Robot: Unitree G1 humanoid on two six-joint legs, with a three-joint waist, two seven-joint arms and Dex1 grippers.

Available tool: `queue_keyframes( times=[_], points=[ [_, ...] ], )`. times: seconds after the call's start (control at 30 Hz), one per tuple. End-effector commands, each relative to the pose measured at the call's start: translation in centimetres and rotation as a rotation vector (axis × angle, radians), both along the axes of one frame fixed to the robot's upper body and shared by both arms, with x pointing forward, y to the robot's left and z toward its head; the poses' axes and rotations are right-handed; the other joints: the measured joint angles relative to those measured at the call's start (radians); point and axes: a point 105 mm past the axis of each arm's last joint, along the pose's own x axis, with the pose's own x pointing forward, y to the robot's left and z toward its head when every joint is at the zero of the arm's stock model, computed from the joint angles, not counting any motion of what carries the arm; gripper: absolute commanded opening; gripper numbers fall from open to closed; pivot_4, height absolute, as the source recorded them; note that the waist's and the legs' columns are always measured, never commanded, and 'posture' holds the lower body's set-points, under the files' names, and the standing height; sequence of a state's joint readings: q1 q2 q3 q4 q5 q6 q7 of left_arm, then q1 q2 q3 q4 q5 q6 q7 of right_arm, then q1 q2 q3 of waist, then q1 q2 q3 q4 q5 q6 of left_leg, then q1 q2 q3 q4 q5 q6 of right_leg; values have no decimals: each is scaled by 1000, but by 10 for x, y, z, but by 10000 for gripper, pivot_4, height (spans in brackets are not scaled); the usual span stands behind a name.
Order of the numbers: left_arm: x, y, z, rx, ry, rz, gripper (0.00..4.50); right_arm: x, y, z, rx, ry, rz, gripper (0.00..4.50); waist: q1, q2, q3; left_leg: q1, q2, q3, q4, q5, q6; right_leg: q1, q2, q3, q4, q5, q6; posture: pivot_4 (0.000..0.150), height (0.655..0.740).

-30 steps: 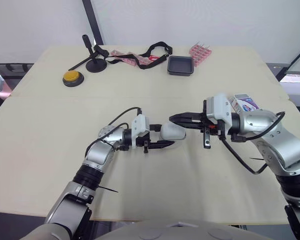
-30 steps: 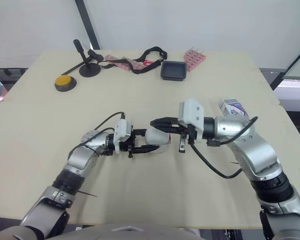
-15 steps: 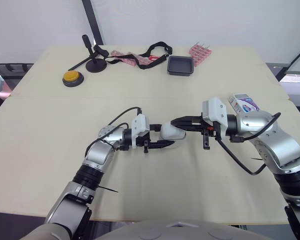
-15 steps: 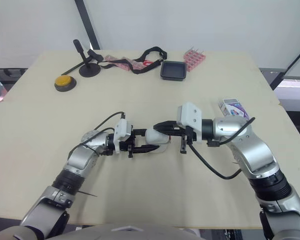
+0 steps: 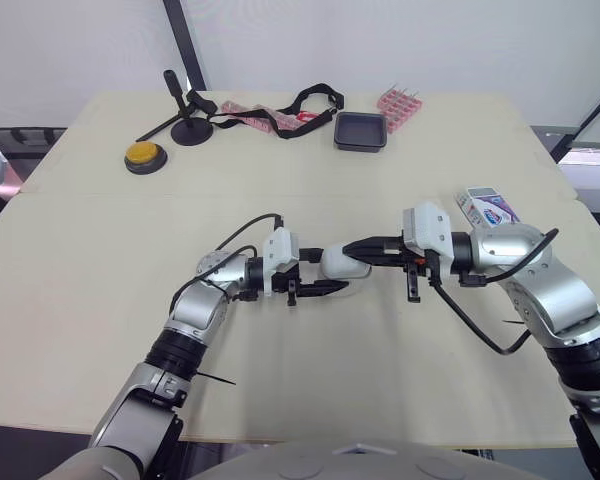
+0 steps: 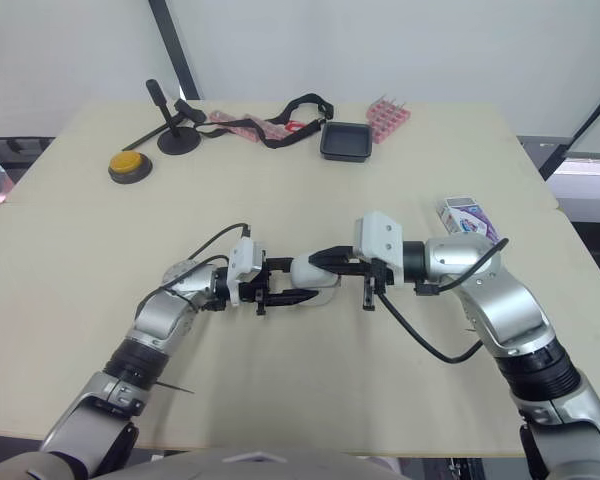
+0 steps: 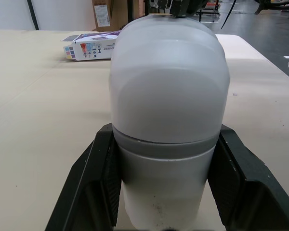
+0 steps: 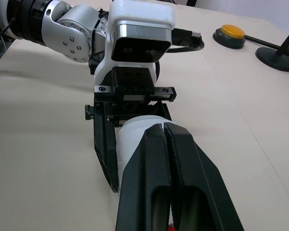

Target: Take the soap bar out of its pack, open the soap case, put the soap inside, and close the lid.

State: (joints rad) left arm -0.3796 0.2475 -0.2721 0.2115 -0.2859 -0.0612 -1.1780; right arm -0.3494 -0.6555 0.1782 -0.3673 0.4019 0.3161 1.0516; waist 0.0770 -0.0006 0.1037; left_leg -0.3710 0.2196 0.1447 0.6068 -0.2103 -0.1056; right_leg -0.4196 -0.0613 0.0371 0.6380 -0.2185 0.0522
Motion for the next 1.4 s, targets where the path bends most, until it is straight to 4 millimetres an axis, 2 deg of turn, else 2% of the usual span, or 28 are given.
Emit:
queue_keyframes(
  times=[0.03, 0.37, 0.47, 0.83, 1.0, 1.1, 1.23, 1.3, 1.4],
  points=[
    [2, 5, 8, -14, -29, 18, 19088, 2, -8, -20, -67, 61, -33, 928, -1, 0, 0, 0, 0, 0, 0, 0, 0, 0, 0, 0, 0, 0, 0, 1500, 7400],
    [1, 3, 10, -23, -31, 19, 19088, 11, -14, -42, -132, 145, -120, 928, -5, 0, 0, 6, 0, 0, 0, -2, 4, 5, 0, 0, 0, 0, -1, 1500, 7400],
    [1, 3, 10, -24, -31, 20, 19088, 10, -14, -45, -153, 155, -114, 928, -6, 0, -1, 6, 0, 0, 0, -2, 4, 6, 0, 1, -1, -3, -5, 1500, 7400],
    [2, 3, 10, -26, -32, 27, 19088, 2, -13, -57, -192, 199, -80, 928, -8, -1, -1, 12, 0, 1, -3, -3, 3, 12, 0, 1, -3, -3, -5, 1500, 7400],
    [2, 4, 10, -26, -32, 31, 19088, 10, -16, -51, -153, 174, -120, 928, -9, -1, -1, 13, 0, 1, -4, -3, 3, 13, 0, 1, -4, -3, -5, 1500, 7400],
    [2, 5, 9, -22, -34, 35, 19088, 25, -37, -20, 14, 151, -204, 928, -8, -1, -1, 12, 0, 1, -5, -3, 3, 13, -1, 1, -5, -3, -5, 1500, 7400],
    [3, 7, 9, -19, -35, 40, 19088, 21, -54, -2, 64, 73, -189, 11865, -6, 0, 1, 6, 0, 1, -5, -3, 3, 9, -1, 0, -8, -3, -5, 1500, 7400],
    [4, 7, 10, -20, -33, 45, 19088, 16, -60, -1, 75, 60, -176, 18451, -9, 0, 1, 3, 0, 1, -5, -3, 3, 5, 0, 0, -7, 0, 0, 1500, 7400],
    [6, 8, 12, -24, -28, 50, 19088, 3, -65, -5, 89, 66, -148, 28522, -4, 0, 1, 2, 1, 0, -7, -3, 3, 4, 1, -2, -8, 0, 0, 1500, 7400]
  ],
)
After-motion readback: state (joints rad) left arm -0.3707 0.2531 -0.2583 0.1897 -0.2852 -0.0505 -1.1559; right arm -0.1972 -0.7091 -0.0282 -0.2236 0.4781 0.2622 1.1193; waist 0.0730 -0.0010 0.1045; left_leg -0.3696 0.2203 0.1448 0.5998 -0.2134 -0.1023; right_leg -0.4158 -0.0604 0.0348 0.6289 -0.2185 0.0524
